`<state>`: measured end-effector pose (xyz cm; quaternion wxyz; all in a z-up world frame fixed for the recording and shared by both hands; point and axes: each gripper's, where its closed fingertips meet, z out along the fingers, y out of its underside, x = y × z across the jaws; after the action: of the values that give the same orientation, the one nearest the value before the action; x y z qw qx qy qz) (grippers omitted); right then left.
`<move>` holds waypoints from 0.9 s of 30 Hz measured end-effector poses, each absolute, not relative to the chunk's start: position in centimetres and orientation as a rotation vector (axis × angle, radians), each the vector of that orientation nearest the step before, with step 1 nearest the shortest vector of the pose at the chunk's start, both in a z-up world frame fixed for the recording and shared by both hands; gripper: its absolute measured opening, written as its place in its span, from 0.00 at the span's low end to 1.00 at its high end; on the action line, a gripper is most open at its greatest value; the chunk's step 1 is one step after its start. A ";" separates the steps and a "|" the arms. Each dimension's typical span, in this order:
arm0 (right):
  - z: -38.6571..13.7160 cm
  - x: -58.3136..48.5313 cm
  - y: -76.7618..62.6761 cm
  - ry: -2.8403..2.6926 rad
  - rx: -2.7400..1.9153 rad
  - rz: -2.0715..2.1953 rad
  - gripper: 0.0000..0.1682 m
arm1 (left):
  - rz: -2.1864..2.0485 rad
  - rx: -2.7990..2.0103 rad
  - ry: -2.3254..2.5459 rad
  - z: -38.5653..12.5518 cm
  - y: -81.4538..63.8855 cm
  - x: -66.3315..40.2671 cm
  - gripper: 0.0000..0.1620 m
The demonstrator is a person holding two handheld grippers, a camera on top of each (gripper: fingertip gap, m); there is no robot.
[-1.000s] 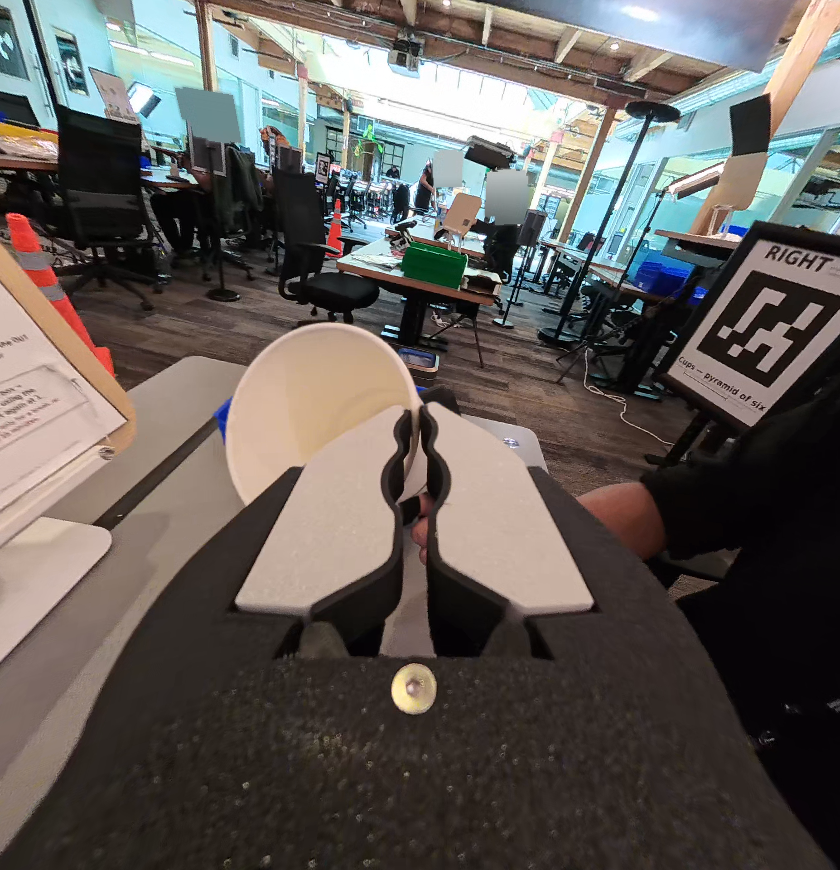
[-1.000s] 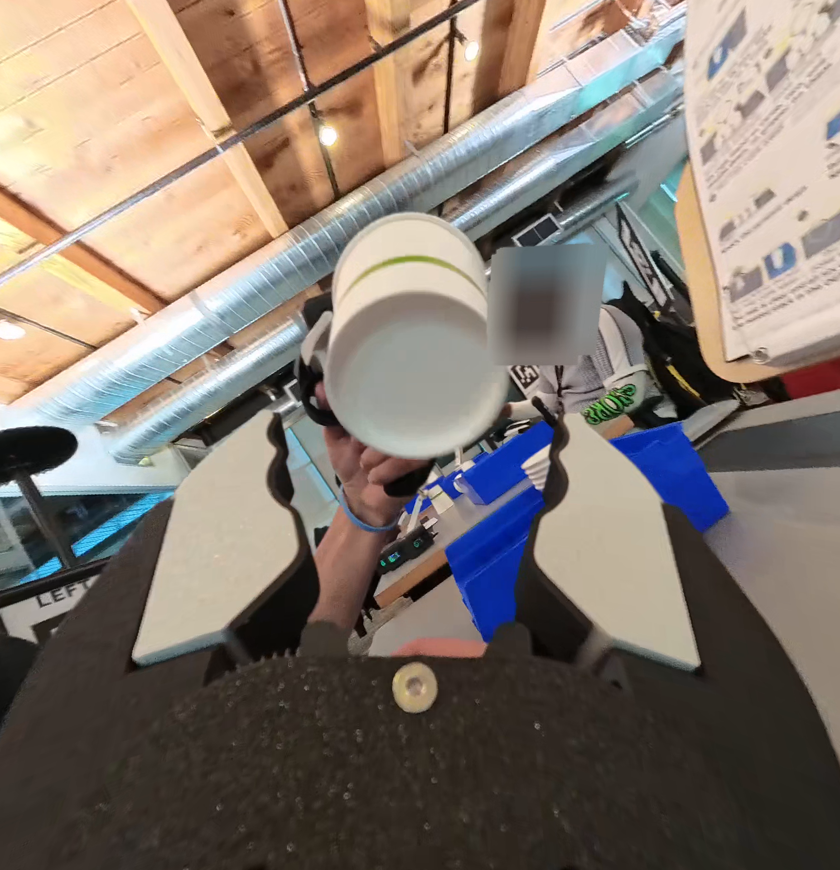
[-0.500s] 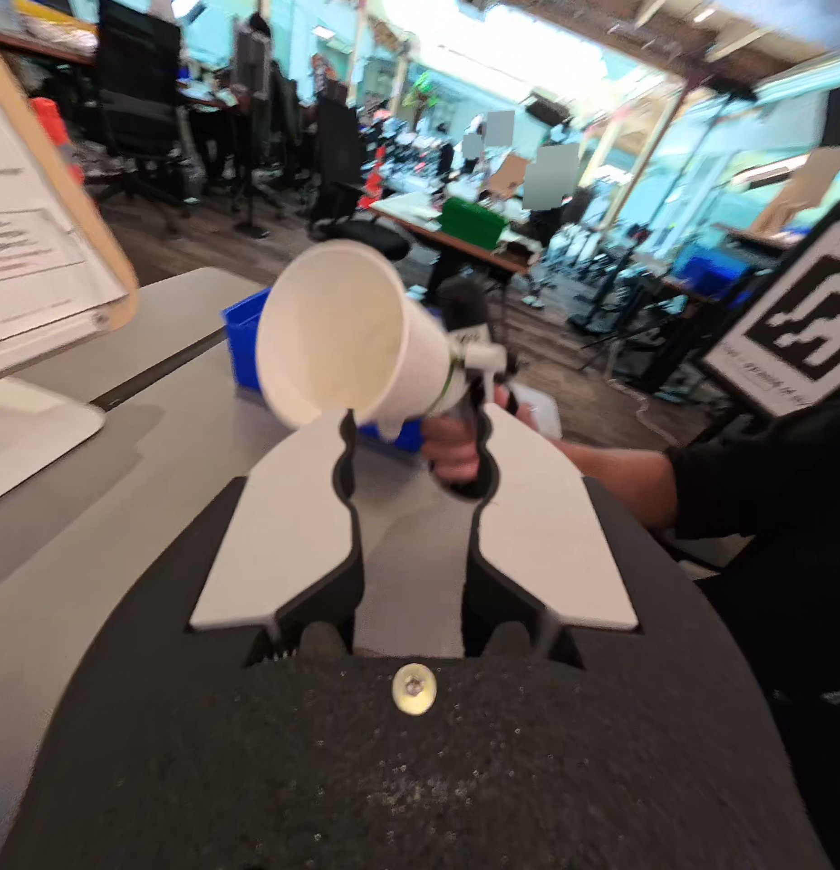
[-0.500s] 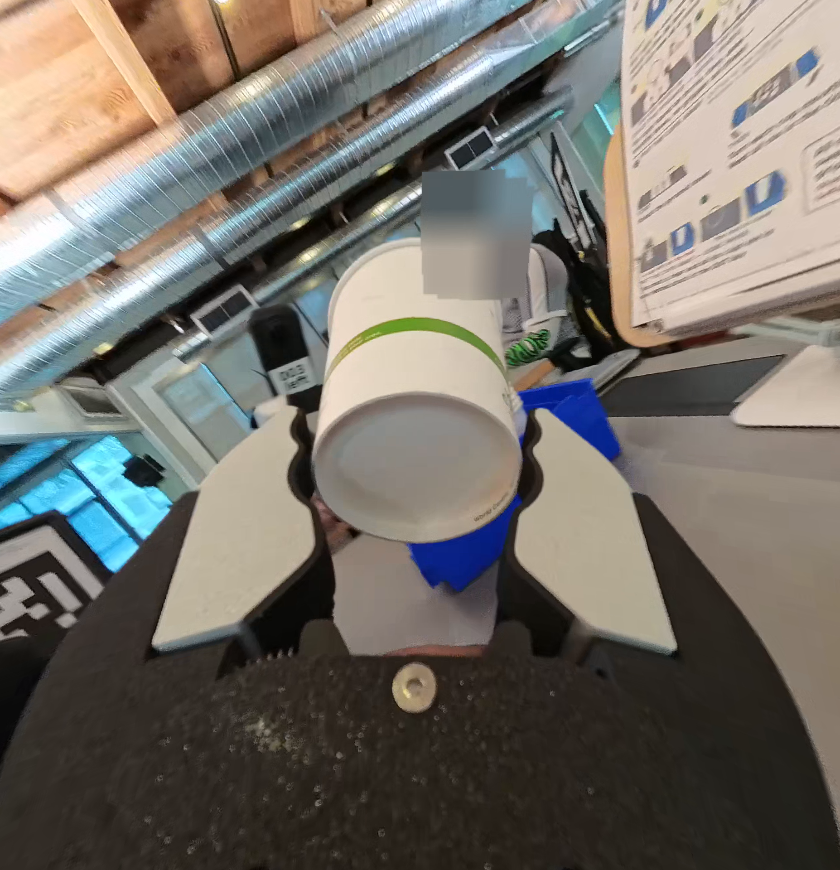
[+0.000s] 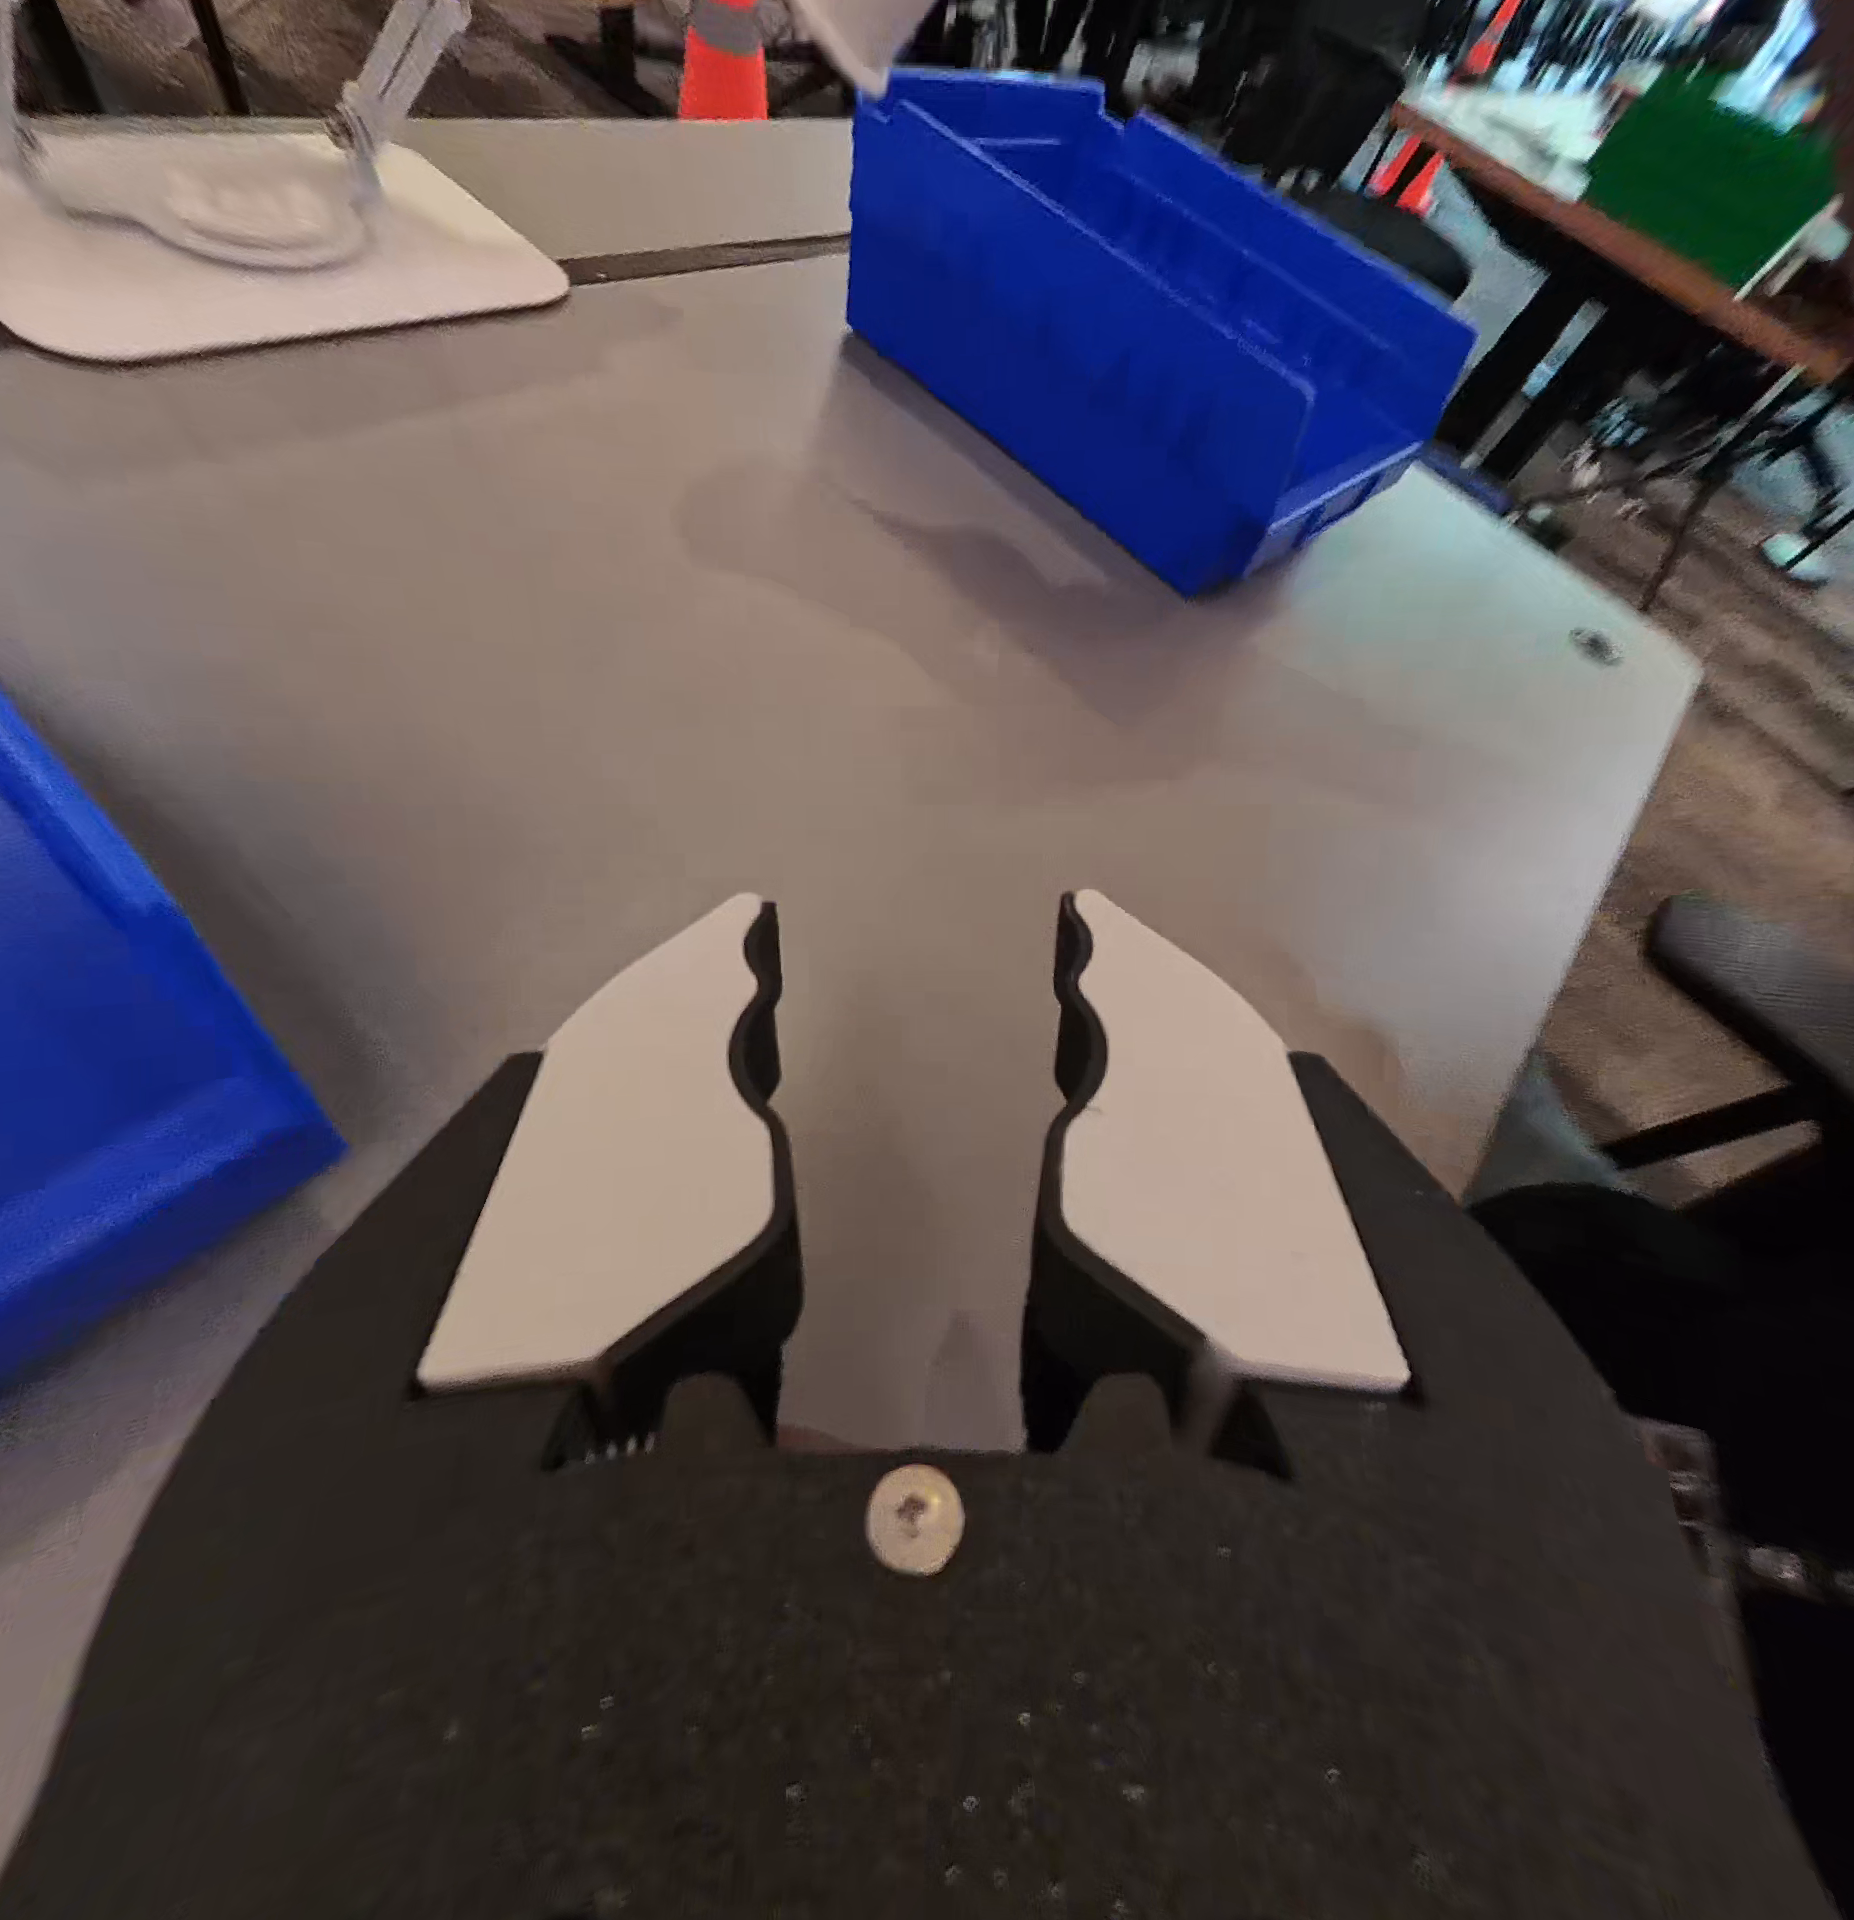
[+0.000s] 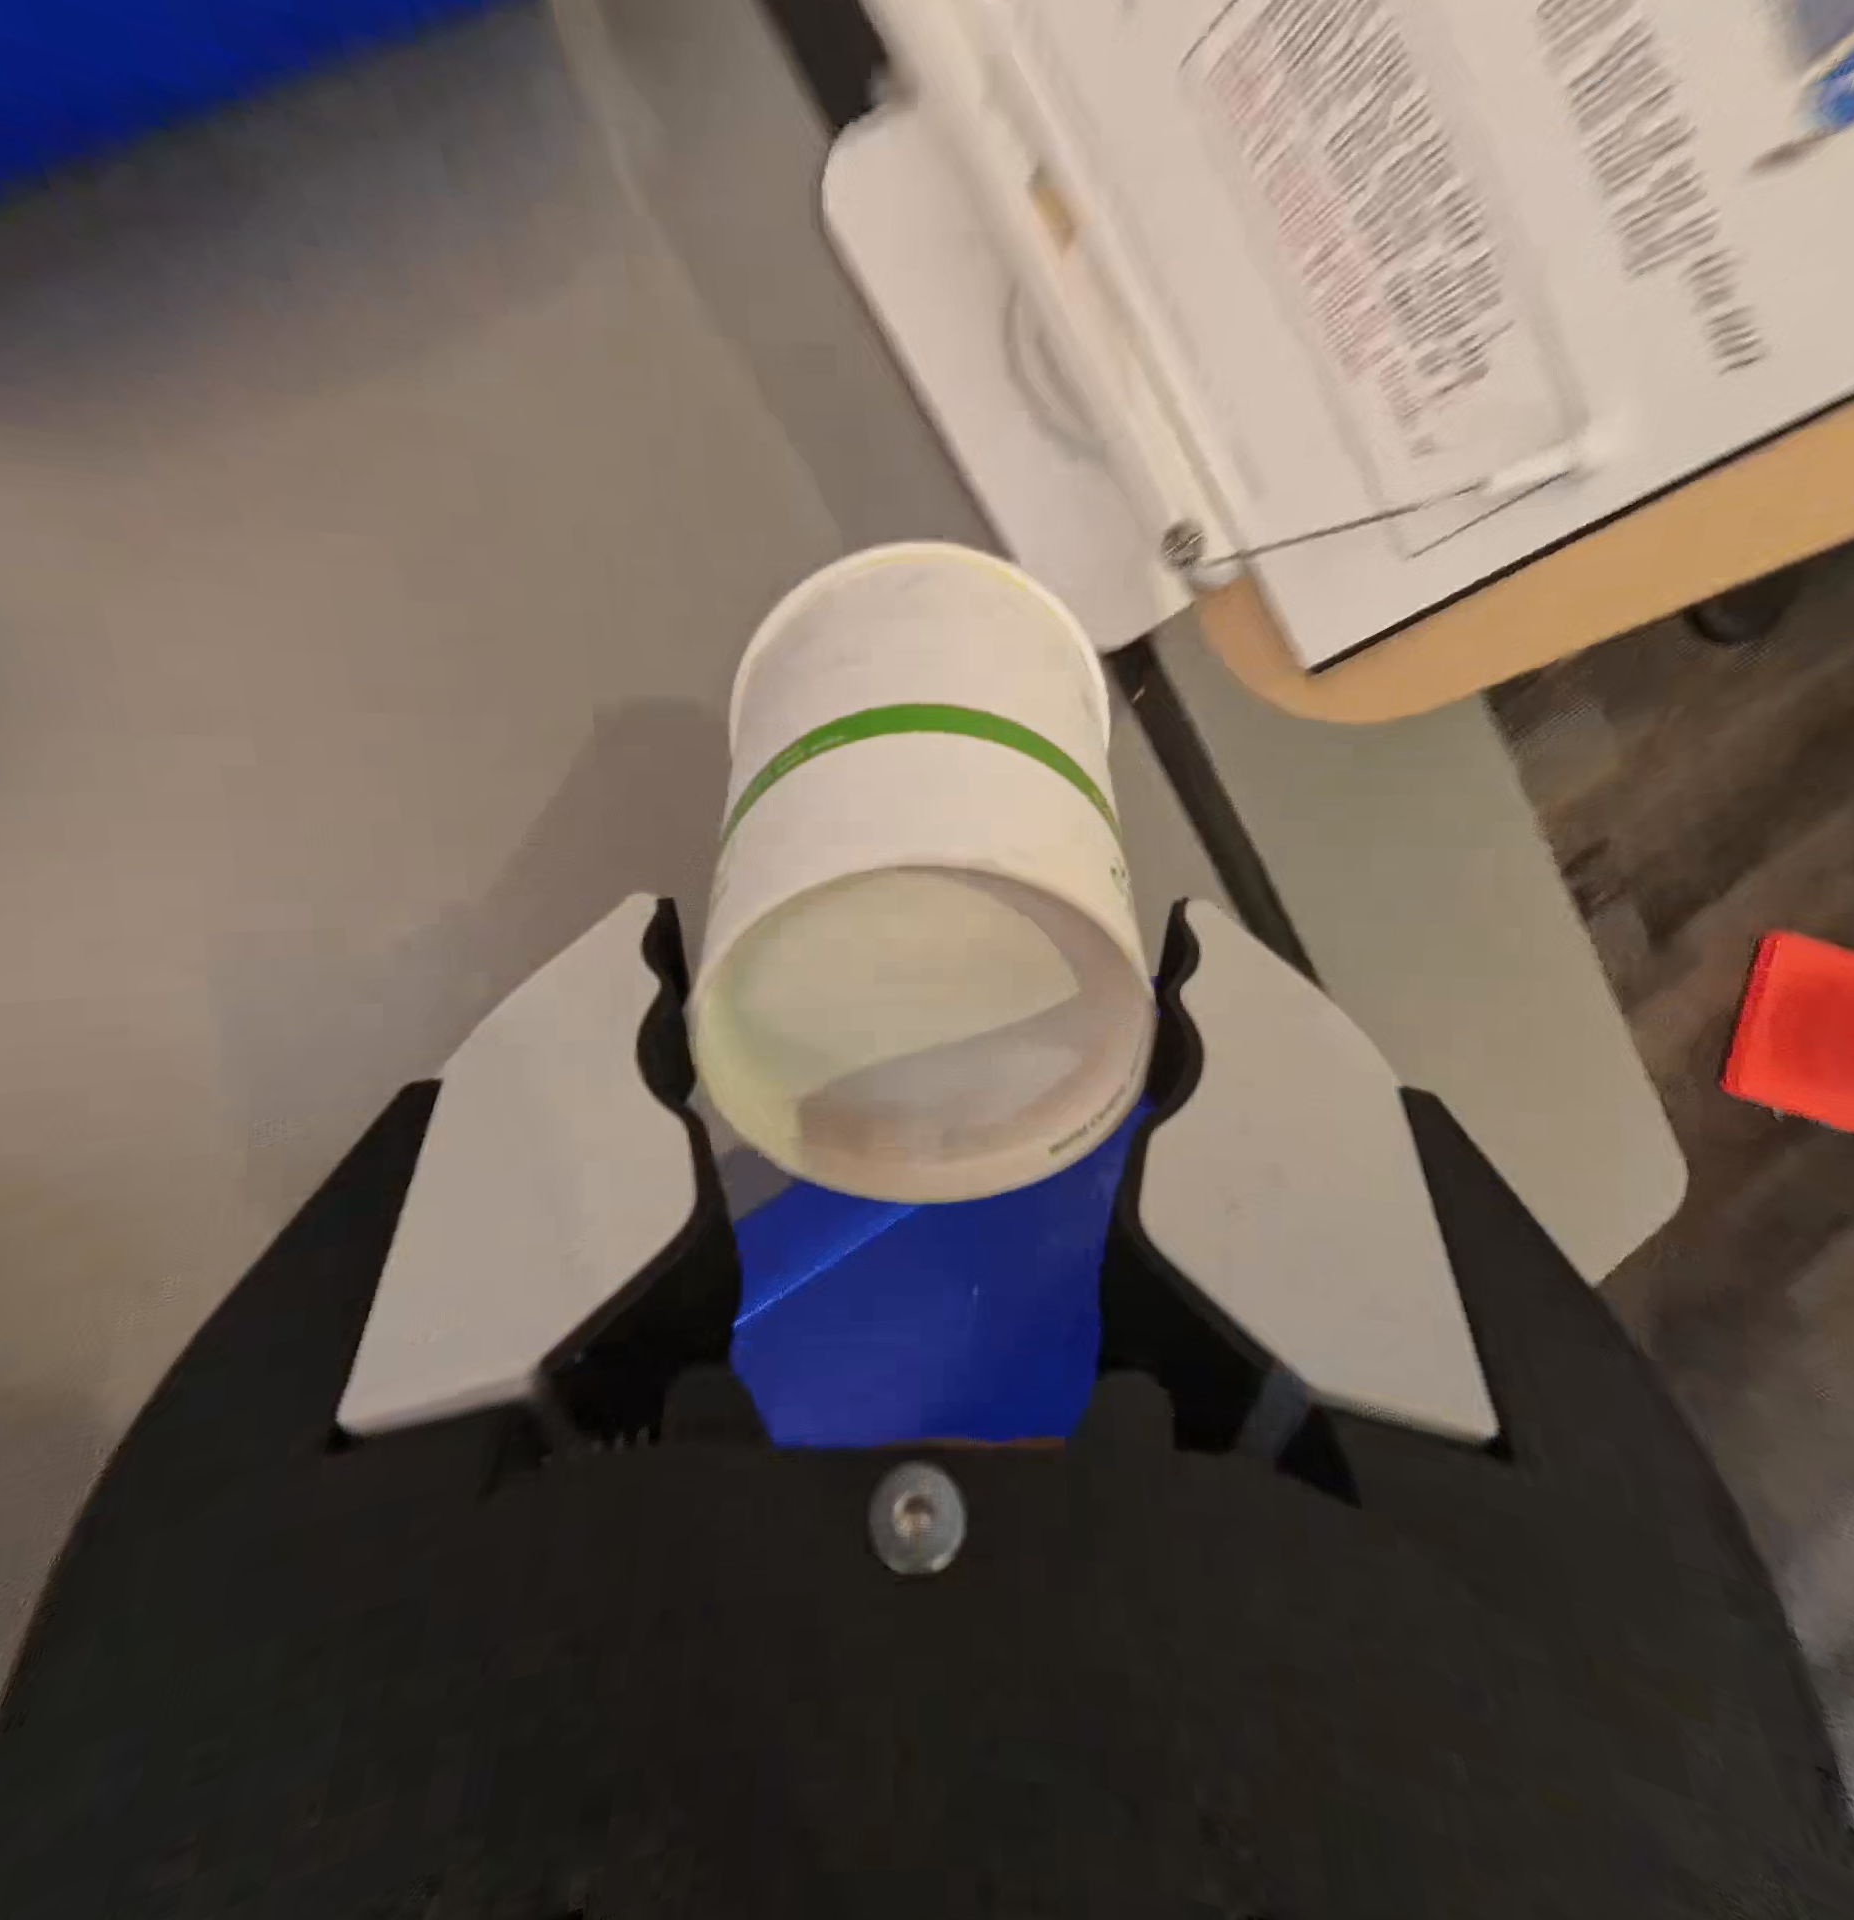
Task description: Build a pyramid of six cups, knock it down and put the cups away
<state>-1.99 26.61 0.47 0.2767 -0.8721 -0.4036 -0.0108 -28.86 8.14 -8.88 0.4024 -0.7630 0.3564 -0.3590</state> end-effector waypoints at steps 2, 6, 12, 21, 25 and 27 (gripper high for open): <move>-2.3 -2.3 26.5 -1.209 -2.453 -0.084 0.51 | -0.979 -1.954 0.927 -9.2 6.9 -28.3 0.31; -8.4 -2.6 25.1 -1.421 -2.642 -0.147 0.52 | -0.890 -1.937 0.978 -9.3 6.7 -28.4 0.31; -12.0 -3.4 23.0 -1.502 -2.759 -0.088 0.52 | -0.925 -1.964 0.995 -10.1 5.8 -28.5 0.31; -10.2 -3.8 23.3 -1.520 -2.630 -0.122 0.67 | -0.903 -1.984 1.031 -10.9 5.6 -28.5 0.32; -2.7 -5.1 23.1 -1.231 -2.323 -0.037 0.65 | -0.921 -1.974 1.013 -10.3 5.8 -28.8 0.32; 0.1 -6.8 20.3 -1.068 -2.126 0.141 0.62 | -0.925 -1.953 0.995 -9.3 6.2 -29.4 0.32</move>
<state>-6.81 20.25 0.06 0.3702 -0.8286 -0.4164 0.0551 -29.38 6.24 -9.26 0.3719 -0.7620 0.3883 -0.3610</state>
